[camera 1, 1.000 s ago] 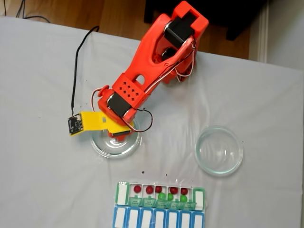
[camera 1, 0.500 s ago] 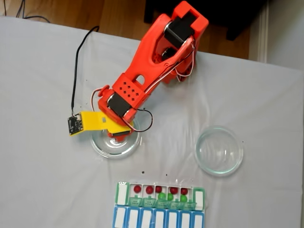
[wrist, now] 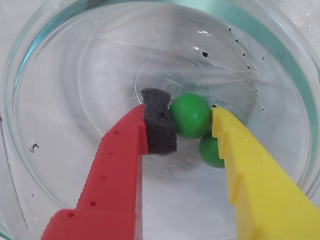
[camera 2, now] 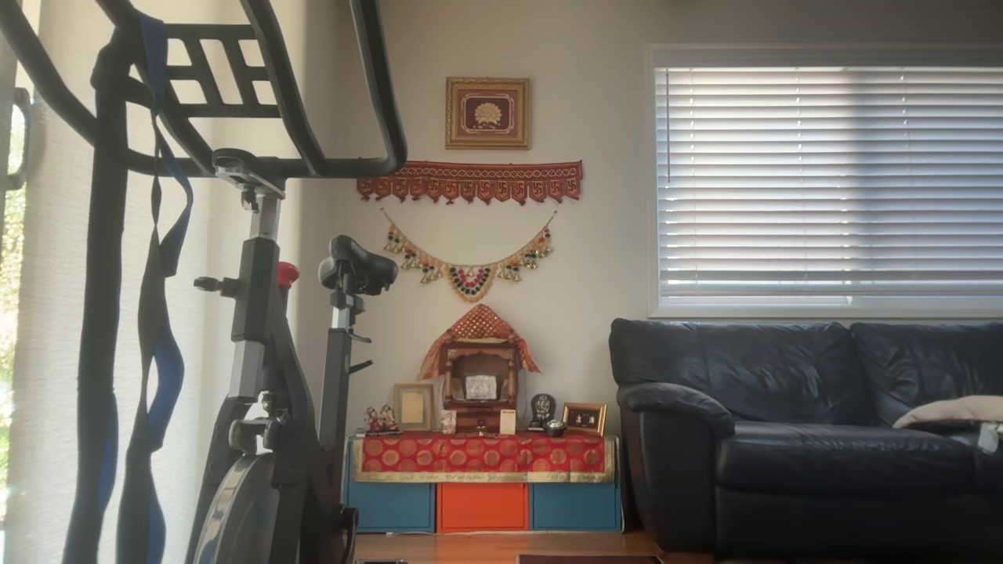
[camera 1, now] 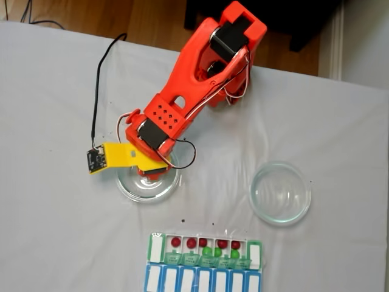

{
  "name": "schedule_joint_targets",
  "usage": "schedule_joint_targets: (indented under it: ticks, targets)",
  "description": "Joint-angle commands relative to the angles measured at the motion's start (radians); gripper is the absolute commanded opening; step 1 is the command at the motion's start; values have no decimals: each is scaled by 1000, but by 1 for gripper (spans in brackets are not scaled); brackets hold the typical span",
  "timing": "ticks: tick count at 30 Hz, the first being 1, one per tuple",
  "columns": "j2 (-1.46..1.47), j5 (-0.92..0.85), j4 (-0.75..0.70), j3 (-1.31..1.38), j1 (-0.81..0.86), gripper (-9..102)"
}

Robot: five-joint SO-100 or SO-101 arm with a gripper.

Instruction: Sort medicines into box.

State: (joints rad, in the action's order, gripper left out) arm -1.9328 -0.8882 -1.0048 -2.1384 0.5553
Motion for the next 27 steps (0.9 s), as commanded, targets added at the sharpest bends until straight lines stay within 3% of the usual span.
schedule_joint_targets:
  ticks: [1,27]
  targets:
    - [-41,5,12,2,-8,10]
    - [-60,11,31,-21,-11,1]
